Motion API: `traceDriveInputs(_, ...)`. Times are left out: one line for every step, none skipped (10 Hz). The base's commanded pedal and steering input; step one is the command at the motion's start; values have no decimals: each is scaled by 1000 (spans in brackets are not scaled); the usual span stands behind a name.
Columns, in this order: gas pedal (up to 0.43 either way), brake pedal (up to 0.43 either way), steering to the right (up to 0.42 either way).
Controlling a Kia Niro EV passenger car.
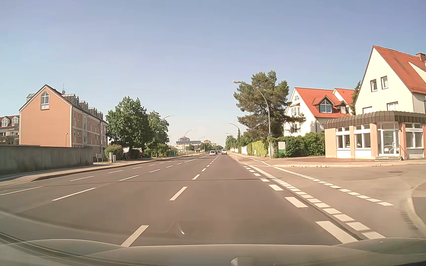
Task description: Follow the waypoints while adhering to traffic rules and regulations
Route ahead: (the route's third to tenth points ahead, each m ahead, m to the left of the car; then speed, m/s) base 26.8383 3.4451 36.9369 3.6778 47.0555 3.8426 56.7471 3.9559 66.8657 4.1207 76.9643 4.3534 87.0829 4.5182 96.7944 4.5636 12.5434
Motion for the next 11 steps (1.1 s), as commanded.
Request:
traceDriveInputs(157,0,-5)
traceDriveInputs(157,0,-6)
traceDriveInputs(150,0,-6)
traceDriveInputs(130,0,-6)
traceDriveInputs(39,0,-6)
traceDriveInputs(20,0,-6)
traceDriveInputs(0,0,-6)
traceDriveInputs(0,0,-6)
traceDriveInputs(0,0,-6)
traceDriveInputs(0,0,-6)
traceDriveInputs(0,0,-6)
